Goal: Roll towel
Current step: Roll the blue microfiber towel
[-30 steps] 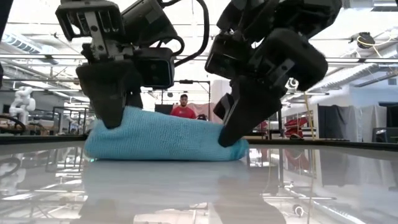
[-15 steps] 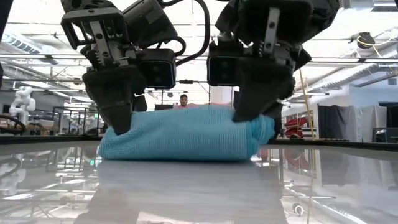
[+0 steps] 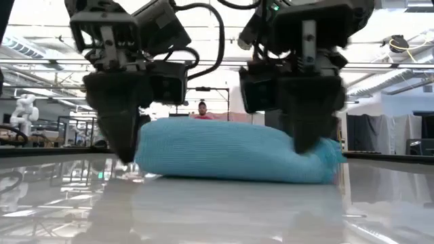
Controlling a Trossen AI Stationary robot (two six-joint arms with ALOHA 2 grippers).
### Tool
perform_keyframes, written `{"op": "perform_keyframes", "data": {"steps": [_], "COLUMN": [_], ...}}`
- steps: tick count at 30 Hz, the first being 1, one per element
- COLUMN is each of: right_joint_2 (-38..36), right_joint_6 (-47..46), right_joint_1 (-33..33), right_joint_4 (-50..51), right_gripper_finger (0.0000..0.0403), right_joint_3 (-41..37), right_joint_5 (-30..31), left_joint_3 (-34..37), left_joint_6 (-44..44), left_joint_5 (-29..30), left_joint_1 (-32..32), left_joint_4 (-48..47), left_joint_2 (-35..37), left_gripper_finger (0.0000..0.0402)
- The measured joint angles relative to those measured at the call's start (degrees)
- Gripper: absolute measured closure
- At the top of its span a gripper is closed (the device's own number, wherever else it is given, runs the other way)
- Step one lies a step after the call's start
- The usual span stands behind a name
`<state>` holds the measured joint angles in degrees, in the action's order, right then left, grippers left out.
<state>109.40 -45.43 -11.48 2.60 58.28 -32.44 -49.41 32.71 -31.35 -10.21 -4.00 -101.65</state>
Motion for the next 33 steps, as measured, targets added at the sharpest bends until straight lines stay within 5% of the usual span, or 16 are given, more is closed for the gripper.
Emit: {"op": "perform_keyframes", "data": {"steps": [9, 19, 23, 33], "right_joint_2": [-0.2, -0.2, -0.1, -0.1], "right_joint_6": [0.2, -0.8, -0.6, 0.0], "right_joint_1": [0.3, 1.8, 2.4, 3.2], "right_joint_4": [2.8, 1.9, 1.6, 1.1], "right_gripper_finger": [0.0371, 0.0374, 0.0372, 0.0372], "right_joint_3": [-0.7, -1.0, -1.0, -1.0], "right_joint_5": [2.3, 3.2, 3.4, 3.6], "left_joint_3": [0.1, -0.1, -0.1, -0.1], "left_joint_6": [-4.4, -29.7, -38.7, -43.9], "left_joint_5": [3.4, 26.9, 31.5, 45.1], "left_joint_1": [0.1, -9.1, -13.4, -17.3], "left_joint_4": [1.1, 0.3, 0.7, 3.1], "left_joint_2": [2.3, 12.5, 11.5, 5.1], "left_gripper_finger": [0.0219, 0.0213, 0.0213, 0.0212]}}
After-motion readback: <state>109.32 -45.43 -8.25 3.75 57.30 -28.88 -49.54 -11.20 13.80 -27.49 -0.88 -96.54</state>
